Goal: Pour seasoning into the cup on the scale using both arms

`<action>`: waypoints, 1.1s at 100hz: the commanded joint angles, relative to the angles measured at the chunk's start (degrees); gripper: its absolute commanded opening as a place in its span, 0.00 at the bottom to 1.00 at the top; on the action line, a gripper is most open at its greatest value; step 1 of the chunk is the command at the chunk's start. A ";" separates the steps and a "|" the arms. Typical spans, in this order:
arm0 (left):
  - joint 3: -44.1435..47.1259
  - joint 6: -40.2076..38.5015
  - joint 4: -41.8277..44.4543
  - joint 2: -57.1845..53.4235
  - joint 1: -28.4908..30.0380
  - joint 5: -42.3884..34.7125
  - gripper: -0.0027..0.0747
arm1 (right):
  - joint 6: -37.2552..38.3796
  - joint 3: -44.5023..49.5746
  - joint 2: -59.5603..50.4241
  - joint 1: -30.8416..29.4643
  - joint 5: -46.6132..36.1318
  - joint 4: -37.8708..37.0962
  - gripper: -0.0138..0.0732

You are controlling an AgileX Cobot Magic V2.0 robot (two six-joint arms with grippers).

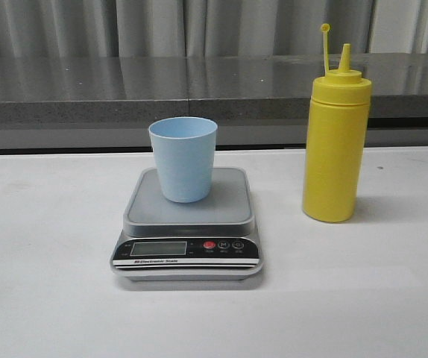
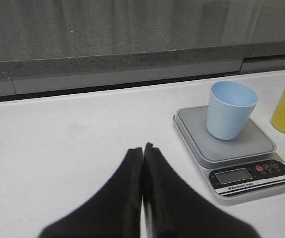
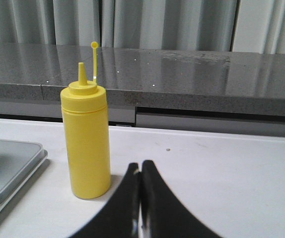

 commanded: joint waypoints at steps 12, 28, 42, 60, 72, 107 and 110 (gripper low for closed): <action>-1.69 -0.51 -0.76 0.62 0.17 -4.35 0.01 | 0.17 -1.01 -4.66 -0.47 0.39 -0.41 0.08; -1.69 -0.51 -0.76 0.62 0.17 -4.35 0.01 | 0.17 -1.01 -8.96 -4.03 4.44 -0.41 0.08; -1.69 -0.51 -0.76 0.62 0.17 -4.35 0.01 | 1.10 -0.96 -13.17 -6.64 7.68 -0.41 0.08; -1.69 -0.51 -0.76 0.62 0.17 -4.35 0.01 | 1.91 -0.96 -12.98 -6.70 10.82 -0.41 0.08; -1.69 -0.51 -0.76 0.62 0.17 -4.35 0.01 | 1.91 -0.96 -12.98 -6.70 11.13 -0.41 0.08; -1.69 -0.51 -0.76 0.62 0.17 -4.35 0.01 | 1.91 -1.01 -12.98 -6.70 11.09 -0.41 0.08; -1.69 -0.51 -0.76 0.62 0.17 -4.35 0.01 | 1.91 -1.01 -12.98 -6.70 11.16 -0.41 0.08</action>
